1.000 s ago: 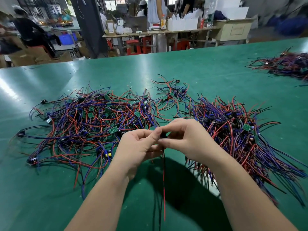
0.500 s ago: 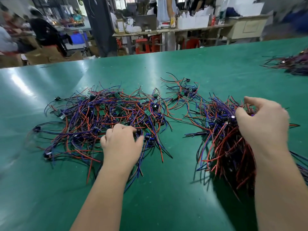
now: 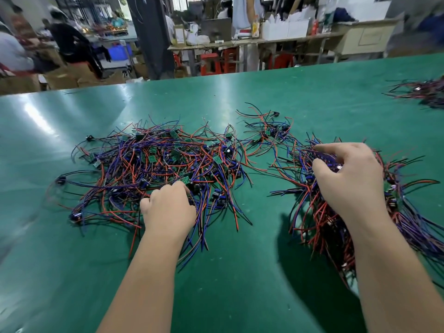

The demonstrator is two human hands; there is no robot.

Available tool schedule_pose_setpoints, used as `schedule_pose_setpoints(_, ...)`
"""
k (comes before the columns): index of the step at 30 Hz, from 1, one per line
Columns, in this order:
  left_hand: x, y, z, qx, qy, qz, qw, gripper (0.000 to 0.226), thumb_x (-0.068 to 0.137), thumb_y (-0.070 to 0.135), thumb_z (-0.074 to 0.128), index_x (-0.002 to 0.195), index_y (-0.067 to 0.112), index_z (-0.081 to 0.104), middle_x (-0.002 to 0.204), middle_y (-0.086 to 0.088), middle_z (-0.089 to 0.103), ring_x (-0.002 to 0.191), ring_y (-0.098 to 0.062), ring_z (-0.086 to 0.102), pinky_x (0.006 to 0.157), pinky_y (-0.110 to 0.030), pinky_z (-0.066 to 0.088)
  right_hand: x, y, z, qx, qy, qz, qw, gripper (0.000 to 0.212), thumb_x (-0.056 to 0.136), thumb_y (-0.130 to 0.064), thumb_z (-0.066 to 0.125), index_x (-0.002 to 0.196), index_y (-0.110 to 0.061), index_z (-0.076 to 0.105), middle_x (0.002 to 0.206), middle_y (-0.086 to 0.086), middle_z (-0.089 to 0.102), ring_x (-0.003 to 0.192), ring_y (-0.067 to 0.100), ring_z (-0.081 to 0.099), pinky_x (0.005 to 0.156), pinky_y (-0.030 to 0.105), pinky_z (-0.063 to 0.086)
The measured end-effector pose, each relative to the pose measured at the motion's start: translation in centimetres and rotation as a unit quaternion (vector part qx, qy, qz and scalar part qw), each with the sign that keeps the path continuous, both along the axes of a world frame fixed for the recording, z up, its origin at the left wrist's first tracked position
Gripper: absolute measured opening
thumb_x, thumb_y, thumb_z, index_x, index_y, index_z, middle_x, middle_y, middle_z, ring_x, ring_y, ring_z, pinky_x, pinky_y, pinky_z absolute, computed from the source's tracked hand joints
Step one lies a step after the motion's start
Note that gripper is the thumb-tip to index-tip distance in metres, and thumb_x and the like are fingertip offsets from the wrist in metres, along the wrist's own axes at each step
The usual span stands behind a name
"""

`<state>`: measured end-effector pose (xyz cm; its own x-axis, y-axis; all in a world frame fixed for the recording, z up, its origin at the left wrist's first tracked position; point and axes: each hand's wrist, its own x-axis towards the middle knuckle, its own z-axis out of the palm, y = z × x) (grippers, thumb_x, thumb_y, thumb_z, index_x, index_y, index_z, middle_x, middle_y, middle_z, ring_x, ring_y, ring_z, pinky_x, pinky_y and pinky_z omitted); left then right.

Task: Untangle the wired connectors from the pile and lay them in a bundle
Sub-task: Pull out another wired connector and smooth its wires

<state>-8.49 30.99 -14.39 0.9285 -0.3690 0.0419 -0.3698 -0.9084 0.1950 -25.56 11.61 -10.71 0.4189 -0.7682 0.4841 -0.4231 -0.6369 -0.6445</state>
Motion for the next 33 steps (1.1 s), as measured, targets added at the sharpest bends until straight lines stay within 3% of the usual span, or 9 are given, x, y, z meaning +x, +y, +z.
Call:
schedule_pose_setpoints(6,0.6,0.4,-0.2,-0.044,-0.026,0.034,0.998,0.016,0.089,0.031,0.062,0.104,0.037,0.061,0.096,0.009,0.067,0.112,-0.024,0.041,0.077,-0.038,0.014,0.4,0.6,-0.1,0.013,-0.002,0.010,1.000,0.025,0.083,-0.016,0.062,0.107,-0.020,0.071,0.100,-0.002,0.050,0.096,0.021,0.055,0.086,0.022,0.035)
schedule_pose_setpoints(10,0.7,0.5,-0.1,-0.115,-0.047,0.029,0.992,0.016,0.088,0.033,0.064,0.104,0.036,0.062,0.084,0.014,0.066,0.111,-0.022,0.044,0.087,-0.039,0.020,0.4,0.7,-0.2,0.024,-0.015,0.017,0.999,0.023,0.084,-0.016,0.063,0.105,-0.021,0.071,0.100,0.000,0.052,0.093,0.019,0.055,0.087,0.027,0.039)
schedule_pose_setpoints(14,0.2,0.5,0.6,-0.216,-0.143,0.006,0.966,0.011,0.084,0.033,0.069,0.095,0.034,0.069,0.087,0.011,0.071,0.100,-0.021,0.054,0.083,-0.035,0.017,0.4,0.6,-0.2,0.029,-0.017,0.017,0.999,0.022,0.084,-0.017,0.062,0.103,-0.022,0.071,0.098,-0.001,0.052,0.088,0.015,0.051,0.083,0.024,0.036)
schedule_pose_setpoints(18,0.2,0.6,1.0,-0.386,-0.214,-0.032,0.897,0.010,0.081,0.027,0.073,0.090,0.030,0.073,0.083,0.009,0.073,0.080,-0.018,0.065,0.091,-0.036,0.034,0.4,0.7,-0.3,0.036,-0.020,0.018,0.999,0.021,0.084,-0.016,0.062,0.102,-0.022,0.071,0.096,-0.002,0.052,0.084,0.015,0.051,0.080,0.024,0.037)
schedule_pose_setpoints(19,0.1,0.7,1.1,-0.438,-0.212,-0.047,0.872,0.011,0.081,0.025,0.073,0.091,0.028,0.074,0.083,0.008,0.073,0.075,-0.016,0.066,0.089,-0.040,0.044,0.4,0.7,-0.3,0.039,-0.023,0.020,0.999,0.021,0.084,-0.015,0.062,0.102,-0.022,0.071,0.095,-0.002,0.053,0.084,0.015,0.052,0.080,0.025,0.038)
schedule_pose_setpoints(21,0.0,0.7,1.5,-0.533,-0.197,-0.064,0.820,0.013,0.081,0.020,0.073,0.093,0.025,0.075,0.079,0.006,0.073,0.065,-0.005,0.064,0.073,-0.031,0.053,0.4,0.7,-0.3,0.046,-0.026,0.022,0.998,0.022,0.084,-0.015,0.062,0.102,-0.022,0.071,0.095,-0.001,0.054,0.084,0.015,0.053,0.079,0.025,0.038)
schedule_pose_setpoints(23,-0.1,0.6,1.9,-0.613,-0.156,-0.063,0.772,0.015,0.079,0.017,0.075,0.089,0.028,0.073,0.075,0.012,0.071,0.061,0.003,0.060,0.064,-0.020,0.051,0.4,0.8,-0.3,0.047,-0.029,0.023,0.998,0.021,0.084,-0.015,0.061,0.101,-0.022,0.072,0.094,0.000,0.057,0.080,0.014,0.054,0.076,0.025,0.039)
schedule_pose_setpoints(28,-0.6,0.2,2.9,-0.740,-0.035,-0.033,0.671,0.017,0.074,0.009,0.079,0.082,0.022,0.073,0.068,0.011,0.072,0.057,-0.008,0.062,0.060,-0.024,0.053,0.6,1.2,-0.3,0.095,-0.065,0.047,0.992,0.018,0.084,-0.013,0.062,0.092,-0.025,0.072,0.080,-0.012,0.067,0.068,-0.005,0.058,0.063,0.010,0.042)
schedule_pose_setpoints(33,-1.0,0.6,4.0,-0.812,0.047,0.012,0.582,0.015,0.076,0.003,0.076,0.078,0.016,0.070,0.066,0.008,0.071,0.055,-0.006,0.061,0.054,-0.017,0.049,1.0,2.1,-0.3,0.133,-0.069,0.107,0.983,0.019,0.083,-0.009,0.062,0.085,-0.026,0.072,0.072,-0.008,0.070,0.071,0.012,0.067,0.069,0.025,0.054)
